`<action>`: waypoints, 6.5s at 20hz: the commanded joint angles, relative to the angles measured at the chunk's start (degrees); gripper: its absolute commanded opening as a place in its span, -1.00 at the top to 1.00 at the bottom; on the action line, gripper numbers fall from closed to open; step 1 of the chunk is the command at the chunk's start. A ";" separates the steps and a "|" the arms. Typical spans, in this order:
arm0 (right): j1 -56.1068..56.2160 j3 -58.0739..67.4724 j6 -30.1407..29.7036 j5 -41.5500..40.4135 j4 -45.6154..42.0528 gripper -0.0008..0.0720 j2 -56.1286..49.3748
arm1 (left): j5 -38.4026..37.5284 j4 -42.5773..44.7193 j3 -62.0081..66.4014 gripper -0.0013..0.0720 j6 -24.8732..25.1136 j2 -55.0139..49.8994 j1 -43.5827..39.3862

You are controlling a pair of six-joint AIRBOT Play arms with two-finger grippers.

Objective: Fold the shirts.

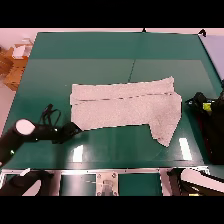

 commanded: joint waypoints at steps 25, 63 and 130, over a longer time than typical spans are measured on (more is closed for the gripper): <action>-5.77 -5.73 2.56 6.03 2.01 0.46 5.88 | 34.07 -14.67 -4.33 0.91 0.33 -12.31 -0.96; -1.38 -8.68 6.03 10.97 5.14 0.94 10.27 | -2.64 27.58 26.69 0.91 -8.20 -12.33 -0.96; 24.98 60.57 1.49 39.93 5.14 0.94 -21.92 | 15.52 -6.12 77.44 0.91 9.11 -70.34 -27.10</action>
